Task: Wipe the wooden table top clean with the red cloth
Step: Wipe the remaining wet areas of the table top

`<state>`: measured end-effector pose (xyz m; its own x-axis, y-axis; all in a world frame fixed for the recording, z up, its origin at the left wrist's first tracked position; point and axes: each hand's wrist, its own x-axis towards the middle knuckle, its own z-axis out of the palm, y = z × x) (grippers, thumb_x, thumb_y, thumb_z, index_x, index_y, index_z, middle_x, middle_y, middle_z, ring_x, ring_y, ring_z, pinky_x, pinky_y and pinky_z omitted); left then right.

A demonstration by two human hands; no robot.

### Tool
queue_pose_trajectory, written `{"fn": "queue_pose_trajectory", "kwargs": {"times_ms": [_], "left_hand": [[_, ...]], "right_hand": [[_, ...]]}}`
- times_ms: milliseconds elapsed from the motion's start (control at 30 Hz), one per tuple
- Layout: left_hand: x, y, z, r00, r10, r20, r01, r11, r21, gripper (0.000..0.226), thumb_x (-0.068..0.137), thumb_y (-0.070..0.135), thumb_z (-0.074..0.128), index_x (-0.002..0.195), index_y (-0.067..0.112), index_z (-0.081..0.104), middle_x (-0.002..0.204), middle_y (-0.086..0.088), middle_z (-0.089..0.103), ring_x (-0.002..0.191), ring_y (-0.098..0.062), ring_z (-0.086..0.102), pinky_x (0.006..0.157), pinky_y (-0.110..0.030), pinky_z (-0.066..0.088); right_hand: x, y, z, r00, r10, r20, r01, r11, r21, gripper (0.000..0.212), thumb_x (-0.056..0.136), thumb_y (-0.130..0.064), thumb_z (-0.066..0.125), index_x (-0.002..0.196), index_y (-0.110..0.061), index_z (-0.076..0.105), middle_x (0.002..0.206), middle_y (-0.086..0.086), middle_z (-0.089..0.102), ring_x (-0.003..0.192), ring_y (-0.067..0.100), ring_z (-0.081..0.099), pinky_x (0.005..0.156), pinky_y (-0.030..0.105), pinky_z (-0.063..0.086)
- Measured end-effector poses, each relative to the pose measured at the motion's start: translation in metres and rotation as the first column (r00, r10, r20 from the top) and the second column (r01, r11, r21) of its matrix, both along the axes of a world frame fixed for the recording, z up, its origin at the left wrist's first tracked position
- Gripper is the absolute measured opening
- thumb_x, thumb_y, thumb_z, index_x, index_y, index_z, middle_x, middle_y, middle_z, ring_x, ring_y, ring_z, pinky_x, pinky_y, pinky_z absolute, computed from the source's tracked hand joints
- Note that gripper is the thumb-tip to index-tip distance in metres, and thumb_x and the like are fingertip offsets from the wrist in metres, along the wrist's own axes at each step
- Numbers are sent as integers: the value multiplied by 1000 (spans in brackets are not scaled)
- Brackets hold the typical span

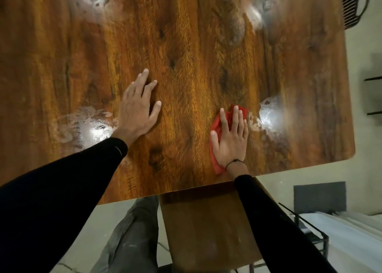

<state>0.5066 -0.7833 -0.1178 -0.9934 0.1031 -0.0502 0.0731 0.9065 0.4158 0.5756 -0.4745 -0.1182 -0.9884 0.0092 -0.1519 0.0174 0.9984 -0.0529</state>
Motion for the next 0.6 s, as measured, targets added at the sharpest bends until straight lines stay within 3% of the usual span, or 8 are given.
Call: {"fn": "queue_pose_trajectory", "kwargs": {"times_ms": [67,167,233,333,467,600], "left_hand": [[16,18,7,1000,19,6,-19,999,26,58,115,41,44,165,12,41,184,-11,17,170,-29,18,137,-50,15],[47,75,10,999,-49,17,47,994,94,54,117,37,36,166,15,42,182,-9,24,171,-23,16,139,-46,10],[59,110,4,998,-59,31,54,990,130,51,119,34,33,166,17,42,182,-5,26,171,-19,16,139,-35,2],[61,130,-3,996,65,55,-69,994,88,52,120,37,27,166,19,43,182,-2,28,170,-17,18,135,-24,-8],[60,134,-6,997,66,36,-67,998,9,54,119,41,28,167,20,40,182,-1,27,170,-17,19,135,-34,3],[61,141,-5,996,85,30,-85,996,6,57,116,43,38,166,18,42,181,-3,30,169,-21,23,136,-47,17]], "right_hand": [[-23,-2,-1,1000,-20,-16,20,1000,6,76,113,-59,31,182,-27,20,190,15,5,176,37,8,140,43,-14],[-56,-8,-1,998,-47,-36,46,998,-31,76,115,-59,28,182,-26,18,189,19,4,176,39,7,142,56,5],[-65,-11,-2,998,-32,-53,30,999,-38,76,115,-58,30,182,-24,17,188,23,5,175,41,7,141,60,13],[-44,-2,-3,984,172,-38,-174,983,-53,77,116,-59,30,183,-25,12,188,25,0,175,42,4,141,61,10],[20,35,-6,880,476,12,-471,874,-118,76,115,-65,23,183,-31,12,189,19,-8,176,37,-2,141,60,9],[43,92,-8,826,562,38,-556,824,-111,77,115,-67,25,183,-33,11,189,17,-7,176,37,0,142,58,8]]}}
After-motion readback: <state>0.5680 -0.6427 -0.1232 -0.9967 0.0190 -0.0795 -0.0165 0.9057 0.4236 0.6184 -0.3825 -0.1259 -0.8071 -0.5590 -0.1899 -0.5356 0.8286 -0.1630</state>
